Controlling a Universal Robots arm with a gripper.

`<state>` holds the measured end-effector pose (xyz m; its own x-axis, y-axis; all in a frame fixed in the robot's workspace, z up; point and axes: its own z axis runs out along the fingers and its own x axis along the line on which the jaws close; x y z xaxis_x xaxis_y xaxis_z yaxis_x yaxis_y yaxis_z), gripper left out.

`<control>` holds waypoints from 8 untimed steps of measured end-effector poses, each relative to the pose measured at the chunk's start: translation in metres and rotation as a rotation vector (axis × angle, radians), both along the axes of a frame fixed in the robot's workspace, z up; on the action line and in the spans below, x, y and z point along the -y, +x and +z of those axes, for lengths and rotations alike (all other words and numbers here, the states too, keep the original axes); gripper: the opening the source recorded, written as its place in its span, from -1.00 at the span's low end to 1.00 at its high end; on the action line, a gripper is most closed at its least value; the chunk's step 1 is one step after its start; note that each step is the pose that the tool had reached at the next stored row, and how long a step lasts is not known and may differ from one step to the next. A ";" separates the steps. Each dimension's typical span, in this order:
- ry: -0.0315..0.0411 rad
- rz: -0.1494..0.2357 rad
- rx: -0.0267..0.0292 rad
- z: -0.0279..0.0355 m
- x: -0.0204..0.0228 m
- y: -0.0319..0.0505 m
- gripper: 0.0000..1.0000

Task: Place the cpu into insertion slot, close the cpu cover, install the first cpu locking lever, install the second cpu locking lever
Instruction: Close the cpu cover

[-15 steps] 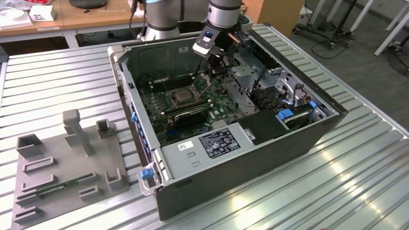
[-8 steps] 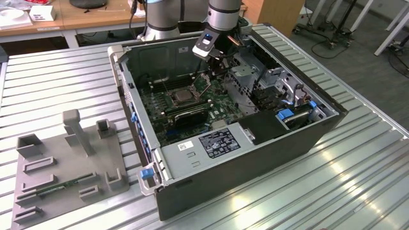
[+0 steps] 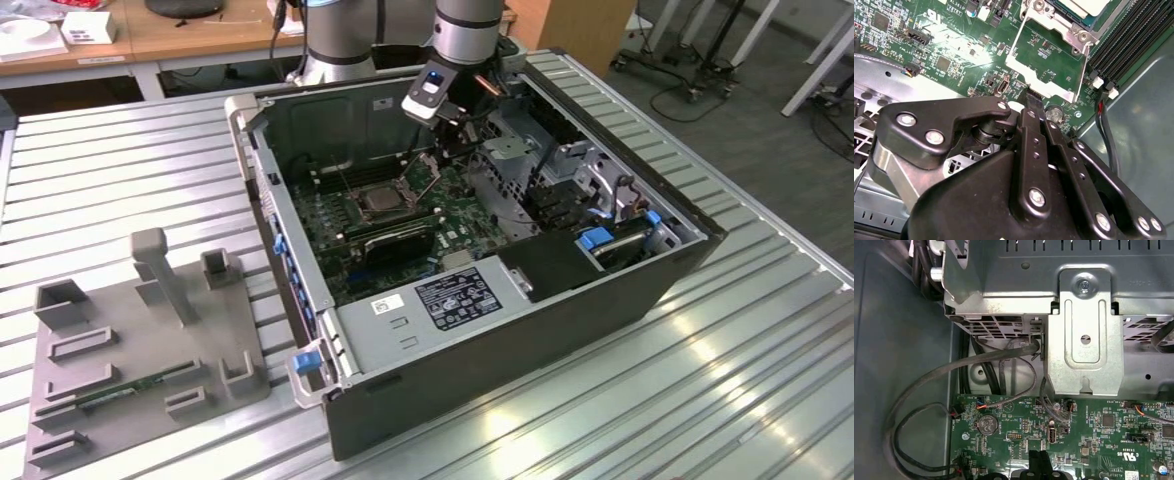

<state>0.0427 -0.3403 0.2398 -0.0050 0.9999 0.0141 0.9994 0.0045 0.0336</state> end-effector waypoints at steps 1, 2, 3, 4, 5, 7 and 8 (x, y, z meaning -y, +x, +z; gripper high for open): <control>0.0000 0.000 0.0000 -0.0001 0.0000 -0.0001 -0.79; 0.0001 0.000 0.0000 -0.0002 0.0000 -0.0004 -0.79; 0.0001 0.000 0.0000 -0.0004 0.0000 -0.0011 -0.79; 0.0002 0.000 0.0001 -0.0006 0.0000 -0.0019 -0.79; 0.0001 0.000 0.0001 -0.0008 0.0000 -0.0024 -0.79; 0.0001 0.000 0.0001 -0.0013 -0.0002 -0.0041 -0.79; 0.0002 -0.001 0.0001 -0.0016 -0.0003 -0.0056 -0.79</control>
<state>0.0372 -0.3400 0.2382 -0.0043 0.9999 0.0143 0.9994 0.0038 0.0336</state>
